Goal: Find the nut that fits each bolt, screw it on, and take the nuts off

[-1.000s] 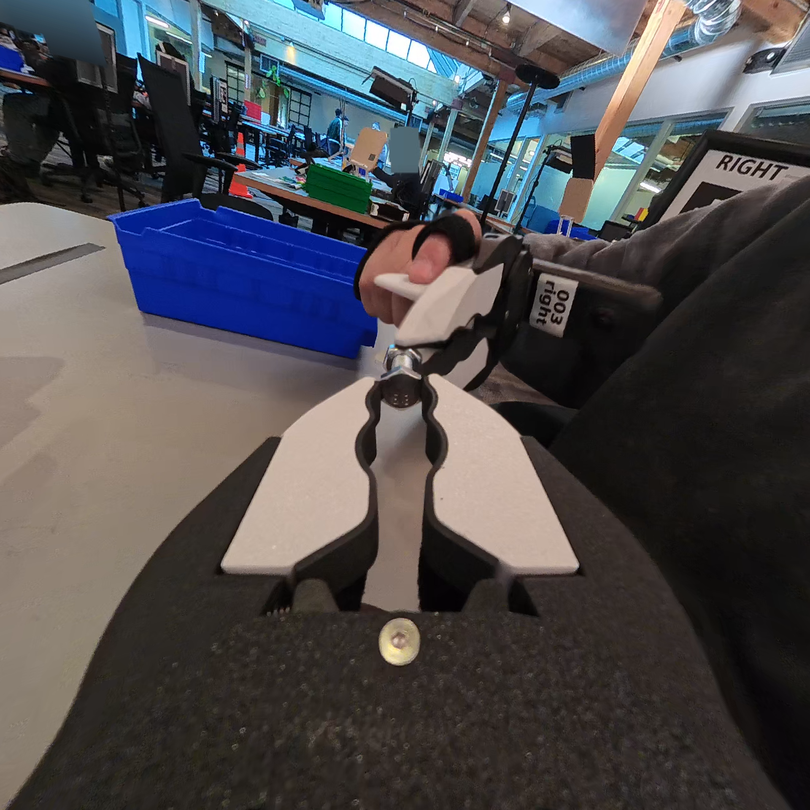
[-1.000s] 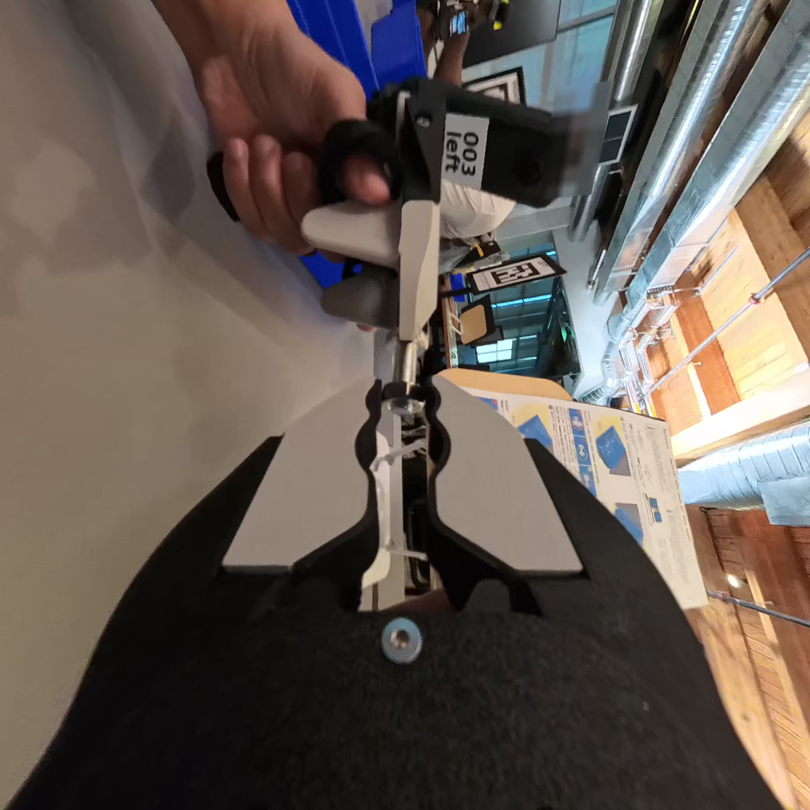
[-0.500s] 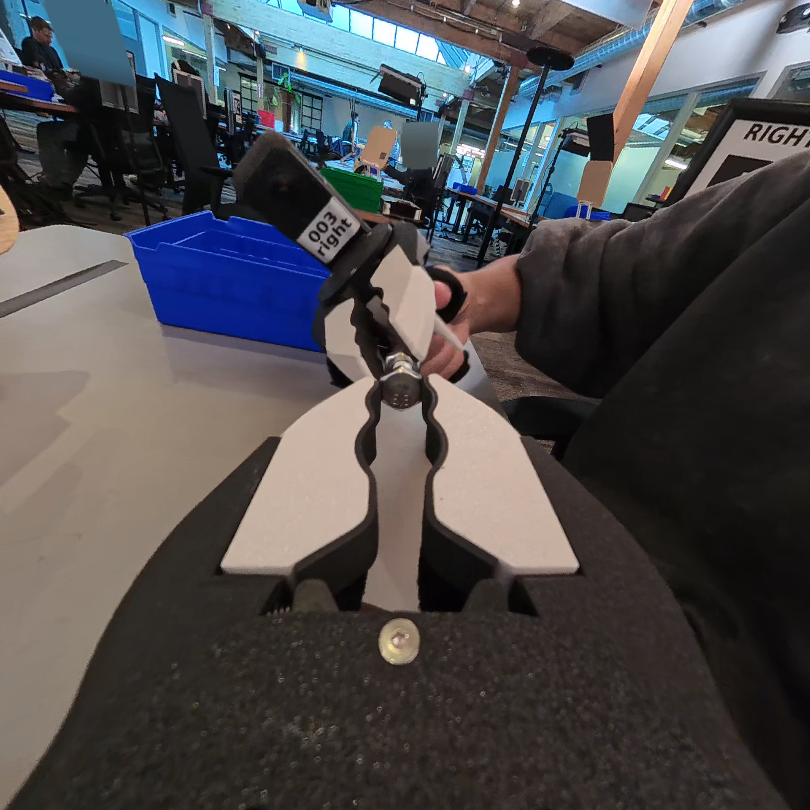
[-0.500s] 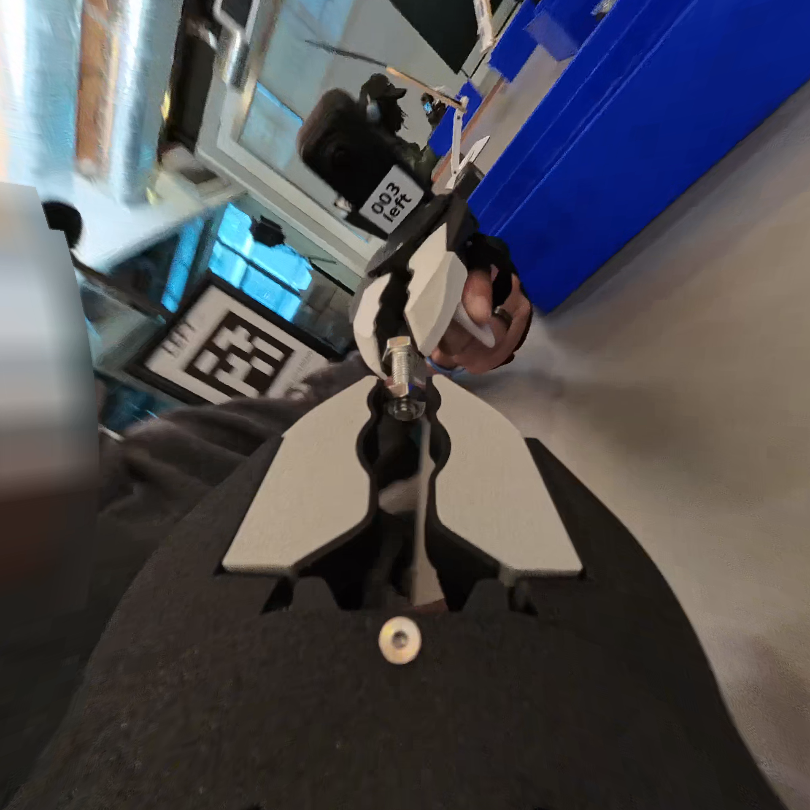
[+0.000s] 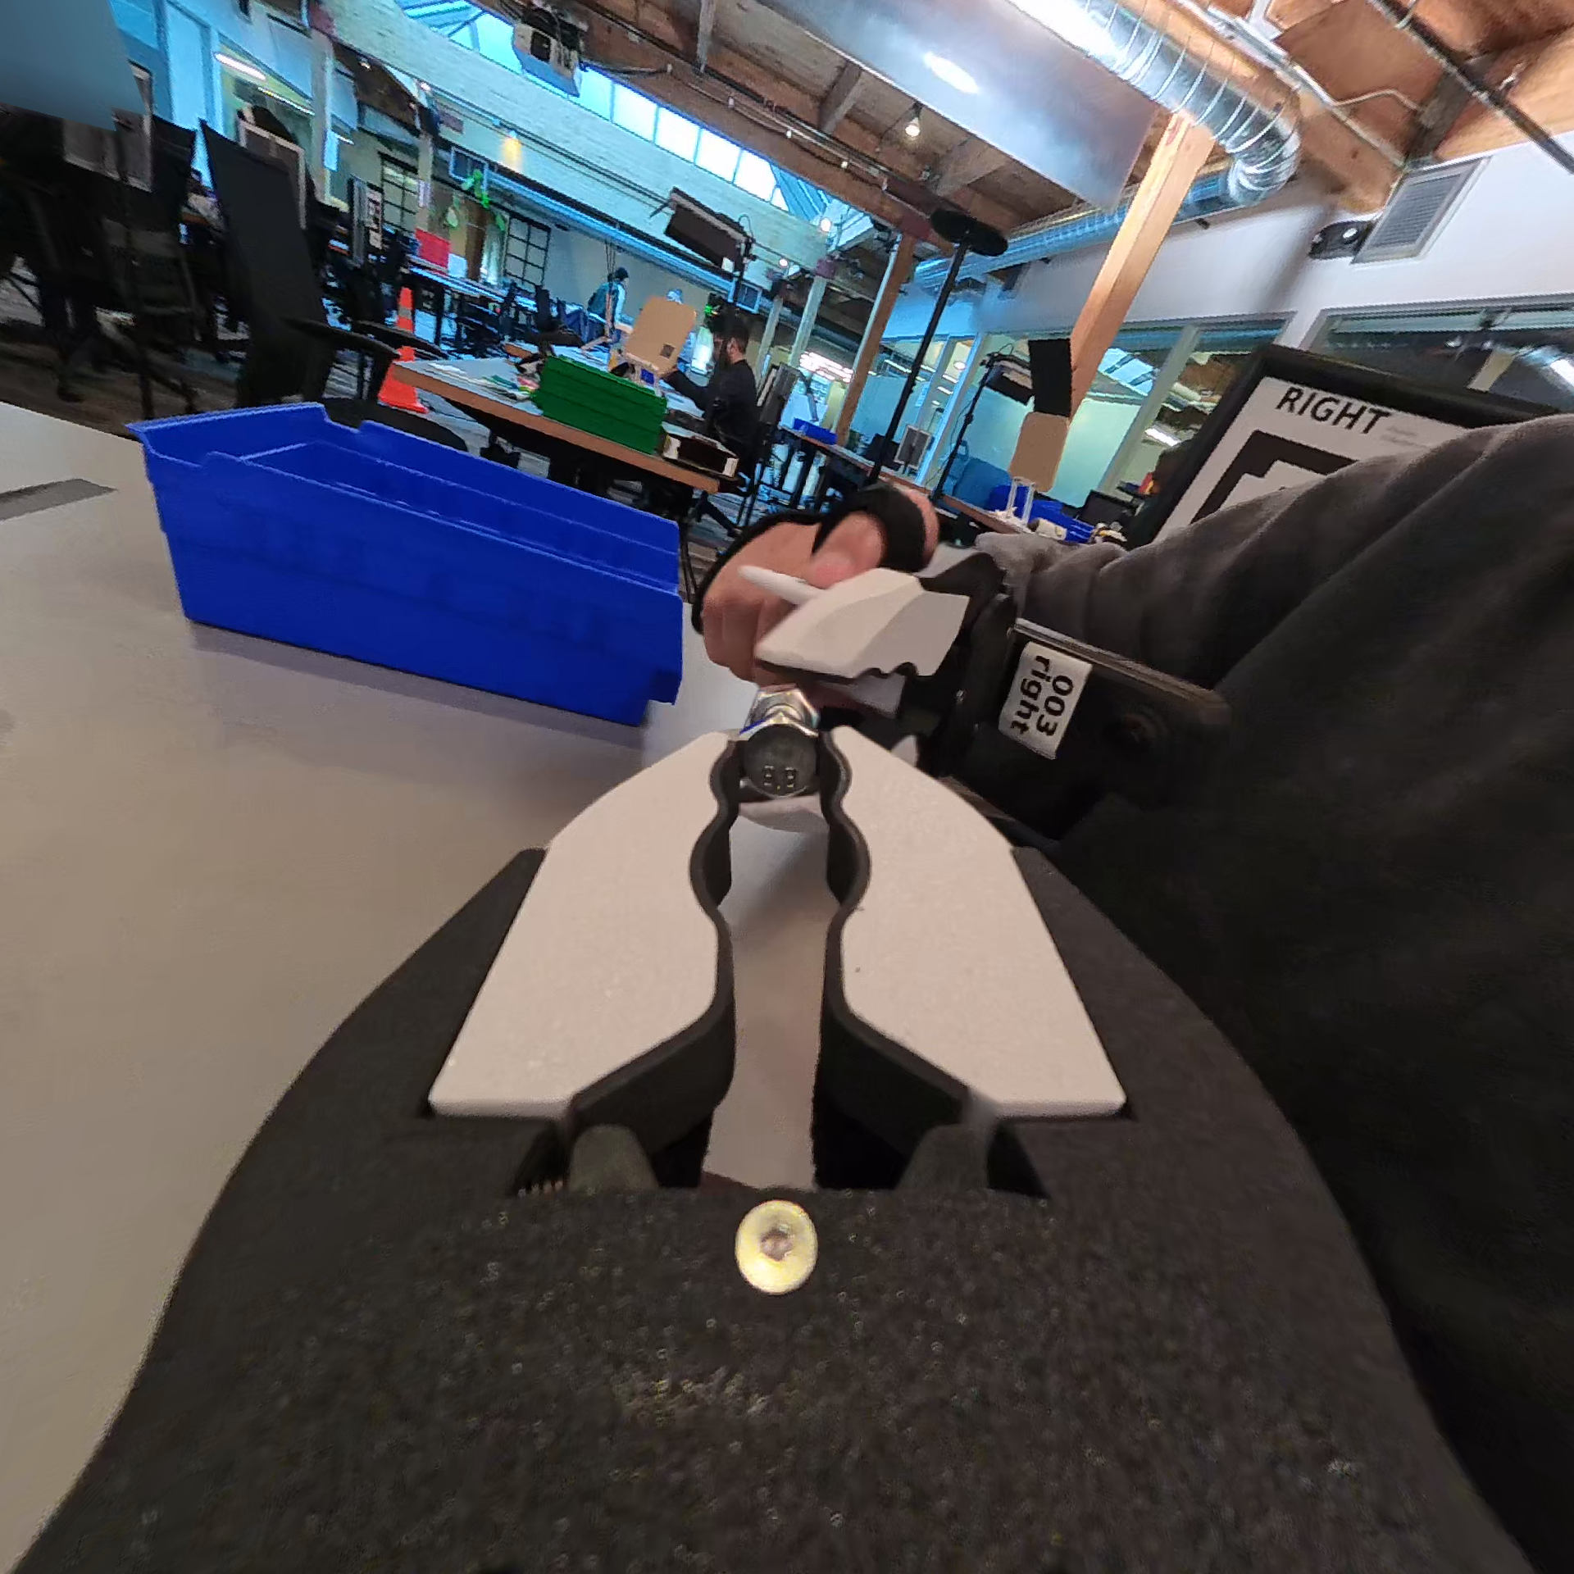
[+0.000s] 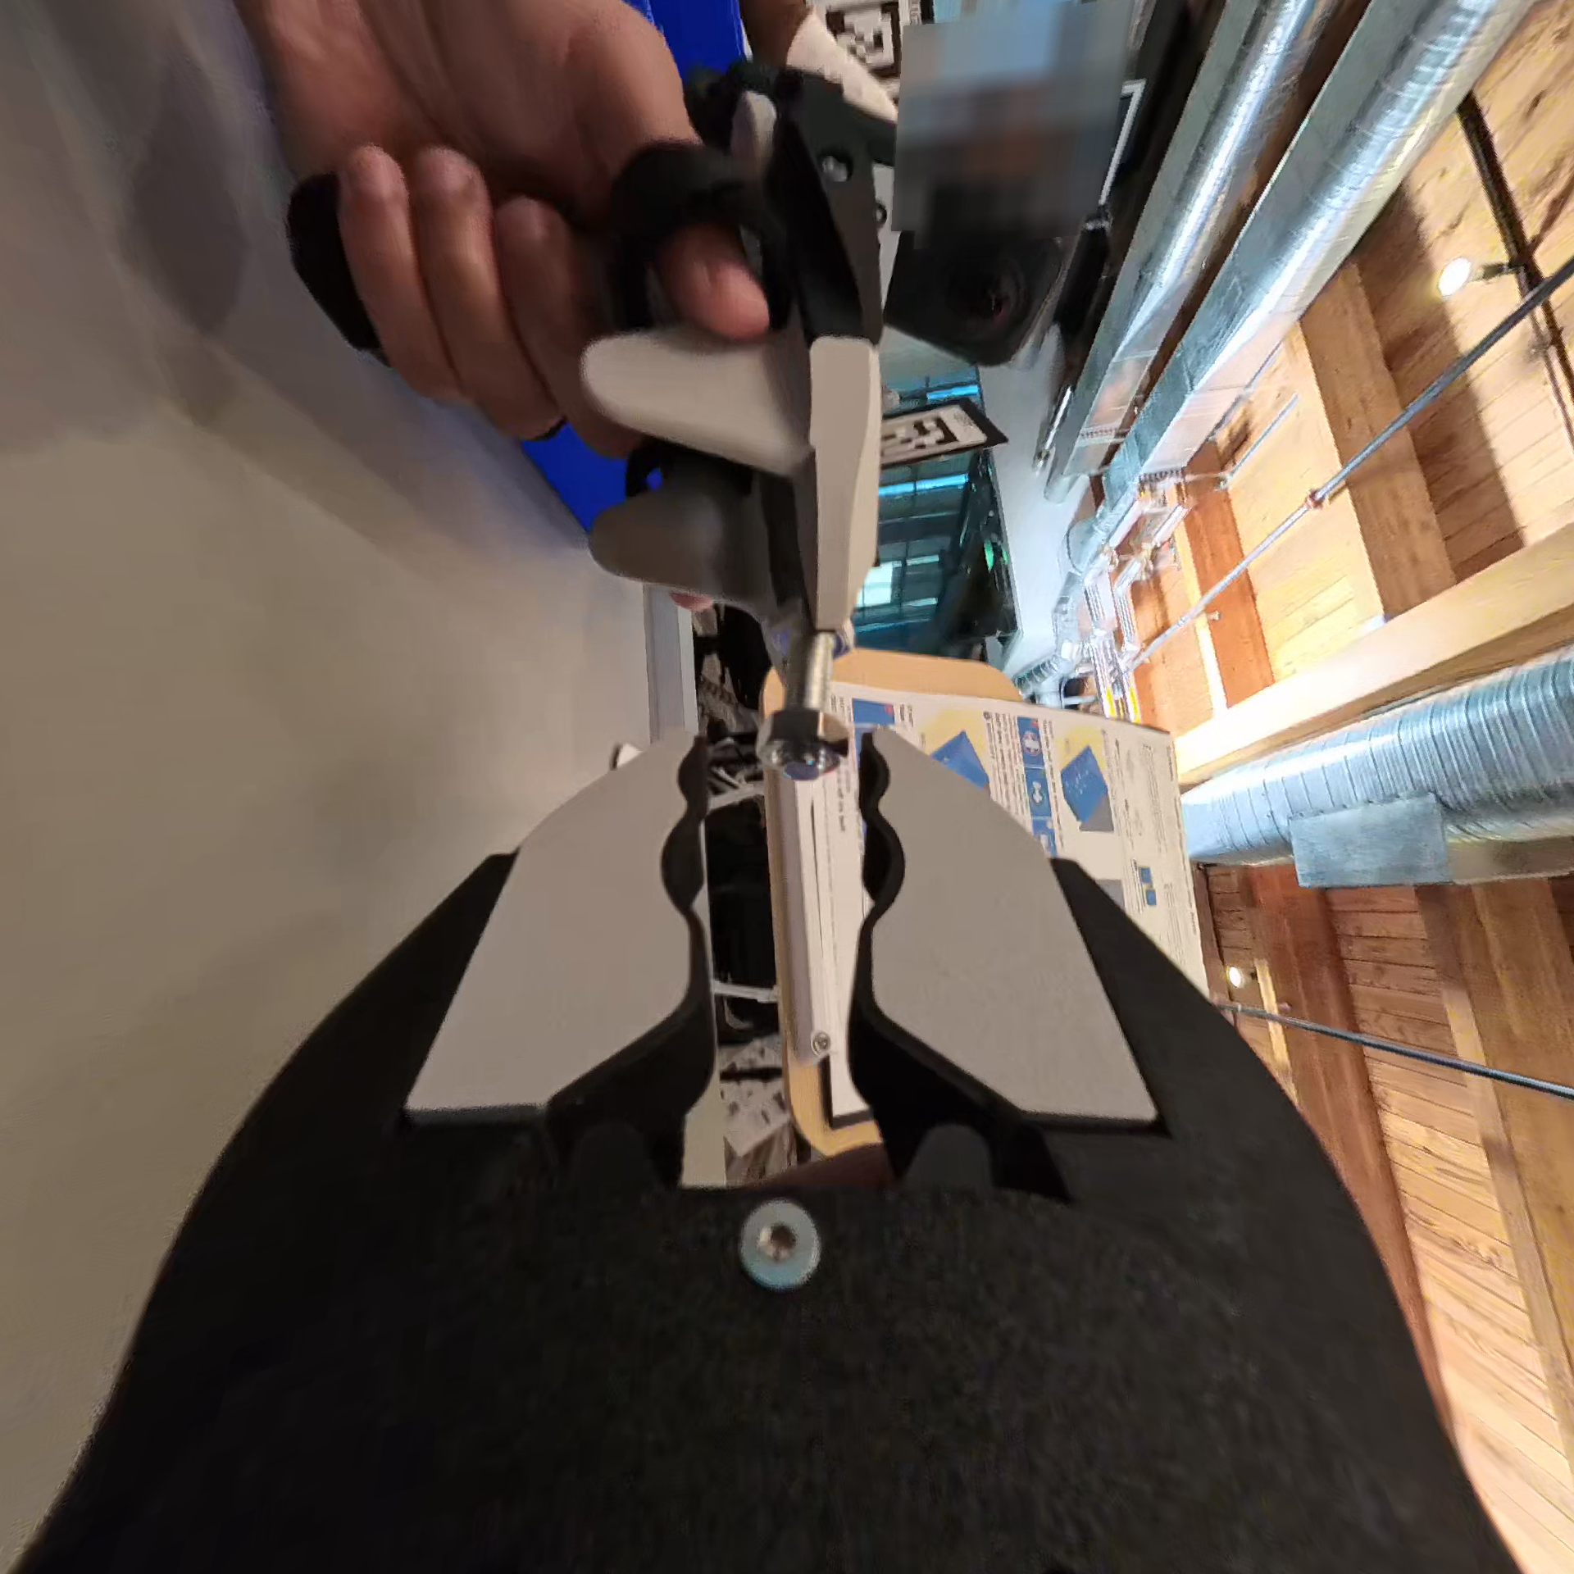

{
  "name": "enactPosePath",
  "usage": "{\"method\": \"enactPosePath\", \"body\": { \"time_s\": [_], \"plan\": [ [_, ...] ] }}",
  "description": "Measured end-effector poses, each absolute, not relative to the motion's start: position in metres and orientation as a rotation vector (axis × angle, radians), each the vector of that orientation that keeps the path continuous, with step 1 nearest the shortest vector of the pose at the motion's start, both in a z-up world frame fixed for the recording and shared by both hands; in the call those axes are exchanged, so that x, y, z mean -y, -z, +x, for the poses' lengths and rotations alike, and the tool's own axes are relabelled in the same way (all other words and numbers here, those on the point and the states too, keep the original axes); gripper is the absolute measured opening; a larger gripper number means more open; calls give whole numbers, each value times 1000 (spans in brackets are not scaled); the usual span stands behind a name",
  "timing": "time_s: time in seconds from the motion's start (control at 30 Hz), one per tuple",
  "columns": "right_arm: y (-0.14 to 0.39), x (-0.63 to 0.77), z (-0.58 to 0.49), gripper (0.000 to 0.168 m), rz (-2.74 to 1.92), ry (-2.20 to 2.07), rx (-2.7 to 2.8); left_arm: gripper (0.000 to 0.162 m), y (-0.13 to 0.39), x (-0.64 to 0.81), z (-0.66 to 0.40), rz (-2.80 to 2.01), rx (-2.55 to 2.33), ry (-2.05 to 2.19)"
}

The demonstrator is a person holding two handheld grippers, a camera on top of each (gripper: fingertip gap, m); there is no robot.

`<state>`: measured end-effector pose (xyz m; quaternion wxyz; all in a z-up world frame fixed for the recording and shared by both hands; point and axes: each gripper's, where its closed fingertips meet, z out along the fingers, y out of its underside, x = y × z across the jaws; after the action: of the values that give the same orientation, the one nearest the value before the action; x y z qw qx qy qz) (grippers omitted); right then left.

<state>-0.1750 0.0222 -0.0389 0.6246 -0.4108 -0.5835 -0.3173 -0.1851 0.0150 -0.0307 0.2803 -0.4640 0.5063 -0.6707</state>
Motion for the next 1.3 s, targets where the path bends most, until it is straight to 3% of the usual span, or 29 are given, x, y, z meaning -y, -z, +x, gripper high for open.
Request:
{"method": "enactPosePath", "body": {
  "time_s": [0.03,0.2,0.3,0.43,0.53,0.6,0.63,0.67,0.73,0.83,0.93,1.3],
  "plan": [
    [39,-27,-173,22,-964,741,1332,17,31,-14,-185,-1243,-1363,1801],
    [46,-22,-175,20,-1246,314,1331,17,31,-10,-184,-1220,-1398,1733],
    [54,-15,-179,20,-1613,-307,1190,17,31,-10,-183,-1217,-1403,1694],
    [33,-7,-186,19,-1883,-1507,591,17,32,-13,-182,-1219,-1395,1634],
    [36,-7,-186,20,-1878,-1834,395,17,35,-16,-181,-1239,-1398,1605],
    [34,-5,-186,22,-1818,-1830,427,17,33,-17,-182,-1234,-1383,1619],
    [35,-4,-187,35,-1802,-1771,475,17,32,-17,-182,-1235,-1379,1630],
    [39,-2,-188,45,-1806,-1647,564,17,32,-18,-182,-1237,-1373,1640],
    [50,-4,-184,50,-1779,-1226,799,17,32,-19,-183,-1244,-1366,1657],
    [44,-10,-170,49,-1584,-572,1056,17,33,-18,-183,-1247,-1371,1678],
    [27,-7,-161,45,-1379,-220,1123,17,34,-17,-182,-1248,-1377,1679],
    [31,-6,-179,42,-1436,-676,985,17,29,-5,-184,-1181,-1414,1693]
  ]
}}
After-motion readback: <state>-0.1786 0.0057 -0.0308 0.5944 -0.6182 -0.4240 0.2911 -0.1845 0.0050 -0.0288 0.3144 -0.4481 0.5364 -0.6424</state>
